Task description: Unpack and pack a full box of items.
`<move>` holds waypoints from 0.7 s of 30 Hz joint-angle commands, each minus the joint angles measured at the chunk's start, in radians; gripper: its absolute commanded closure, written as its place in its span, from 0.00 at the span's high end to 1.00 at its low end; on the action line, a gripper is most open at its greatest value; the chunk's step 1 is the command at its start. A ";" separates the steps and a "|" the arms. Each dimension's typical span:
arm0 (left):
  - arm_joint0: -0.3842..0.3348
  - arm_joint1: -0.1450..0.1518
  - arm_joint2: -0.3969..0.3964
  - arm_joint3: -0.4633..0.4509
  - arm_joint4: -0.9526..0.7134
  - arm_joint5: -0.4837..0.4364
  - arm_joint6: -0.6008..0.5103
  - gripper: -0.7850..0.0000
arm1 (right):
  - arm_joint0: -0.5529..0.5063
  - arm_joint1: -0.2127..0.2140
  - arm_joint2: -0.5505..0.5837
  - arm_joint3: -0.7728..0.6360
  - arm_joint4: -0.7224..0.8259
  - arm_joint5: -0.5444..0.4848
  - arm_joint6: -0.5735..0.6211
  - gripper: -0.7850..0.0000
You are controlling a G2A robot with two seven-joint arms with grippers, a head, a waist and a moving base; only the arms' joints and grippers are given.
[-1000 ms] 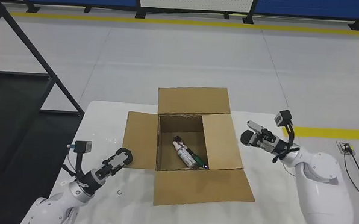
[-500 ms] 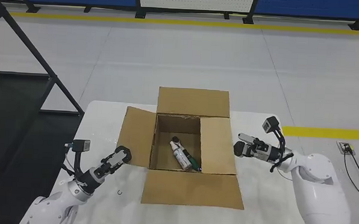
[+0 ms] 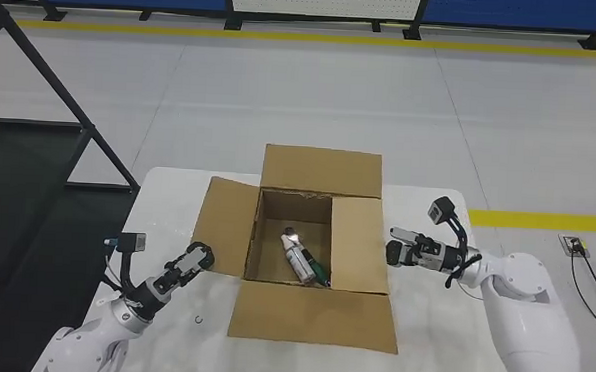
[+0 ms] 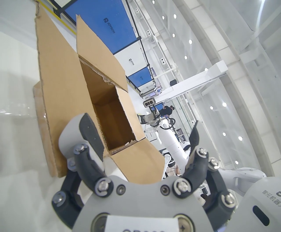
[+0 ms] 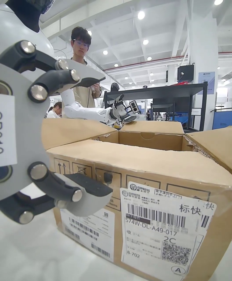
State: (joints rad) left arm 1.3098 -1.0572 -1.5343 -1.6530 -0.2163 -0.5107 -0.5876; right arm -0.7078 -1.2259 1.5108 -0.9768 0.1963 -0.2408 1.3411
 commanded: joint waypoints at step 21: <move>-0.026 -0.006 0.028 0.051 0.023 0.007 0.025 1.00 | -0.017 0.024 -0.049 -0.016 0.093 -0.053 0.026 1.00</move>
State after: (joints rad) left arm 1.2844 -1.0631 -1.5066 -1.6027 -0.1931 -0.5036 -0.5631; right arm -0.7254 -1.2026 1.4645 -0.9955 0.2862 -0.2925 1.3643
